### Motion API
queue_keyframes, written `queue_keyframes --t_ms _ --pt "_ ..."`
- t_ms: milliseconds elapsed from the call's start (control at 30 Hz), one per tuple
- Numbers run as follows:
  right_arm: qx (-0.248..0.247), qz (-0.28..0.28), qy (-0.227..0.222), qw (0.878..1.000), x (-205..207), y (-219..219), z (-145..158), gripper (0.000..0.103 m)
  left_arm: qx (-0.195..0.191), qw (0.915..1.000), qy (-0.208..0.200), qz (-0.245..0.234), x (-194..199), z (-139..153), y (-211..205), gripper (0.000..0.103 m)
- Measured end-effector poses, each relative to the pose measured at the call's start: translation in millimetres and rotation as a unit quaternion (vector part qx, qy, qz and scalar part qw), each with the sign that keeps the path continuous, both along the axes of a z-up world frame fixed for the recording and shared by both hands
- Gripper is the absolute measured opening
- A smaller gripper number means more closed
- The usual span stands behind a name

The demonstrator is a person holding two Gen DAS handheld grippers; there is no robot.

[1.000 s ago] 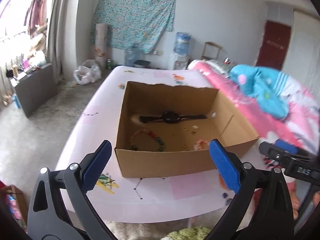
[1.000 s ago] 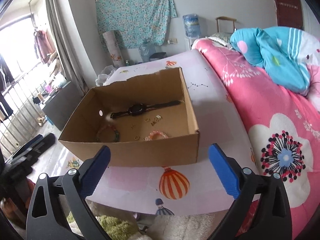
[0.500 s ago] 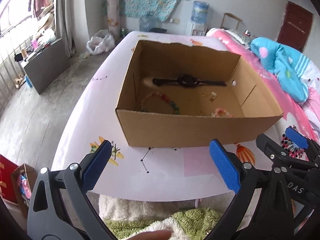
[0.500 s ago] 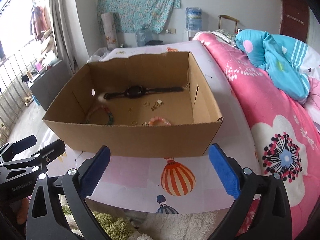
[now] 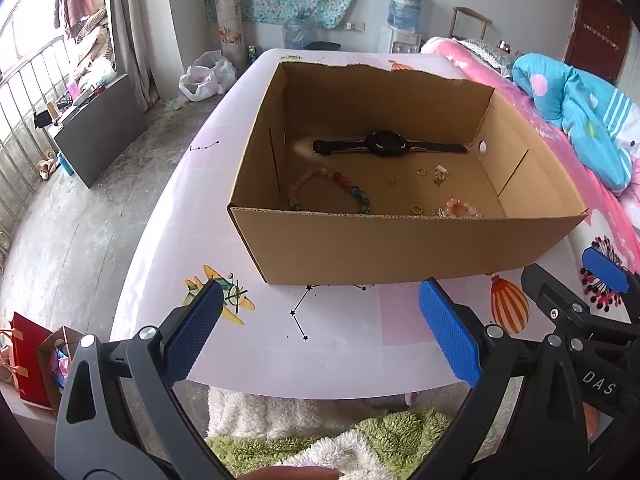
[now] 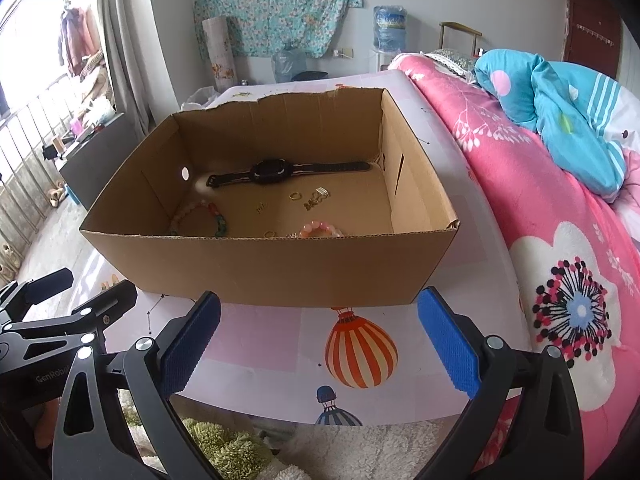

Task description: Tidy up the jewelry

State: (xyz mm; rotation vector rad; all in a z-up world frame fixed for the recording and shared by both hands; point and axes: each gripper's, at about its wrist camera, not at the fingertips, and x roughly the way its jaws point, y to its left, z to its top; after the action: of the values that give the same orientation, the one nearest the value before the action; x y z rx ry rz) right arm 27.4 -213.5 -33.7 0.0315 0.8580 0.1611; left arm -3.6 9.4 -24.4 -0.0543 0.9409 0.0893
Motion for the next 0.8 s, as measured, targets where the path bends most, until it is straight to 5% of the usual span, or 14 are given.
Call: queue_keyframes --t_ms 800 --pt "0.002 0.000 0.011 1.000 4.2 -1.2 -1.4 0.096 0.000 0.9999 0.010 -0.003 0.2 -2.7 -1.3 0.095"
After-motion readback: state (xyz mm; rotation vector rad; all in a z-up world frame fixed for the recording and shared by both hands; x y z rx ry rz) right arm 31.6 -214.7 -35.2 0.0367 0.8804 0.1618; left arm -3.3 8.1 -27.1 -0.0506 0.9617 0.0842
